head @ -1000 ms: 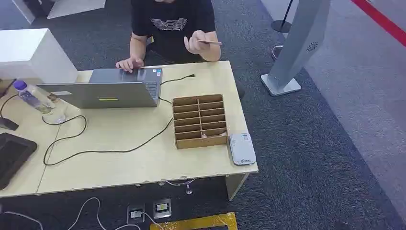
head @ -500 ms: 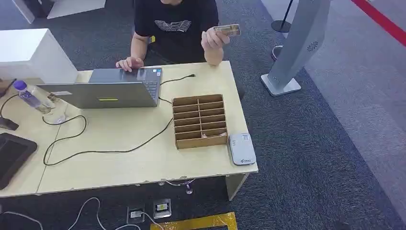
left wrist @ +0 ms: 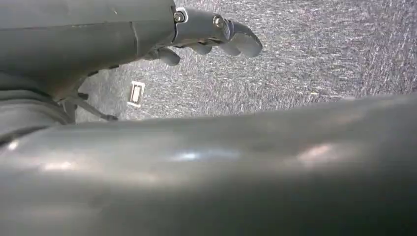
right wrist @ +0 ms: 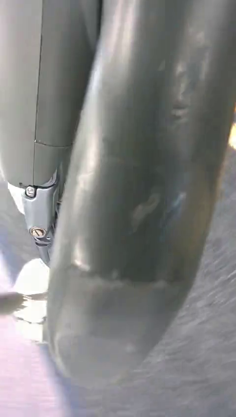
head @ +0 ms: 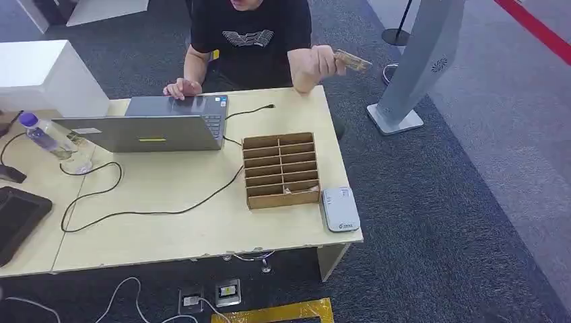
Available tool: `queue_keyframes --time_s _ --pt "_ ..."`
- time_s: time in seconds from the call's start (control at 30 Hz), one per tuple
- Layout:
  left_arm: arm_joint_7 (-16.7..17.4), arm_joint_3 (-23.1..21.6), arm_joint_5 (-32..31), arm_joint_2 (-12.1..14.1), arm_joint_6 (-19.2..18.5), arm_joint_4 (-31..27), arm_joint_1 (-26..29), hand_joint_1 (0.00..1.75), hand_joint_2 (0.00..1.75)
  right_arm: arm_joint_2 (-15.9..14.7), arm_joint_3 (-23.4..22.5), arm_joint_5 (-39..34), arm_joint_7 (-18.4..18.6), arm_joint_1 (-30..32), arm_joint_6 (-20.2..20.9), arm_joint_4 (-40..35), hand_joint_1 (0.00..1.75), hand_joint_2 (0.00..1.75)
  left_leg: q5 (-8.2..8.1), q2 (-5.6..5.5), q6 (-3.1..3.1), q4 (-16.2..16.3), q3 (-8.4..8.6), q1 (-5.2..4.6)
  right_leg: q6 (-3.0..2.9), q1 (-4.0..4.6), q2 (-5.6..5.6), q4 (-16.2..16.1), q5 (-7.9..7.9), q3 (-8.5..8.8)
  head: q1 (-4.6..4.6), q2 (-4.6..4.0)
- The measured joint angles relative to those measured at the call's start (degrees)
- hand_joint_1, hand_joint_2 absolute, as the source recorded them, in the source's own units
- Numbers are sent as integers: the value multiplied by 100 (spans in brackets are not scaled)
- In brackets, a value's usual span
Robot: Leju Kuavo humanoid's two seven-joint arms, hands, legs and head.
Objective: Pass the card to the sensor for recognition and then transmit it.
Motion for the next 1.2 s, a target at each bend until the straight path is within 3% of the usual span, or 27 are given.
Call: queue_keyframes --time_s 0.07,0.13,0.33,0.5,0.8,0.93,1.03,1.13,1.2 --pt "-48 0 -7 -2 -4 0 0 0 0 -35 -111 -243 -118 6 -231 0 0 0 0 0 0 1 0 -1 0 -2 0 -1 0 -2 0 0" --pt "-94 0 -24 -2 -4 0 0 0 0 -228 -227 -386 -107 5 -180 -7 0 0 -2 0 3 0 0 -15 1 -16 -1 -1 0 -2 -4 0" --pt "-120 0 2 7 2 0 9 0 0 -1089 -465 -859 -227 -126 332 -114 0 0 -4 4 8 1 -1 -30 16 -34 1 -3 9 -3 0 0" --pt "-164 0 15 11 4 0 8 0 0 -2220 -535 -1213 -149 -727 668 -319 0 0 6 11 28 2 -1 -55 37 -58 13 -3 23 -6 2 0" --pt "-334 0 4 -20 -4 0 10 0 0 -3603 -290 -1210 191 -2286 593 -437 0 0 20 6 52 3 -7 -73 56 -76 0 -2 35 -10 2 0" --pt "-334 0 2 -35 -7 0 11 0 0 -3913 -137 -1313 184 -2547 593 -437 0 0 20 -6 53 3 -13 -72 57 -74 -14 -2 34 -8 -2 0" --pt "-337 0 -22 -48 -9 0 11 0 0 -4043 -22 -1442 -26 -2698 585 -437 0 0 19 -4 53 3 -18 -75 57 -77 -13 -2 35 -11 0 0" --pt "-348 0 -44 -44 -7 0 8 0 0 -4258 213 -1192 -70 -3355 666 -437 0 0 20 5 55 3 -27 -91 64 -93 -3 5 39 -16 -9 0" --pt "-398 0 -50 -35 -9 0 7 0 0 -4456 645 -679 -13 -4143 896 -437 0 0 21 12 56 3 -29 -104 64 -106 6 21 39 -25 -4 0"
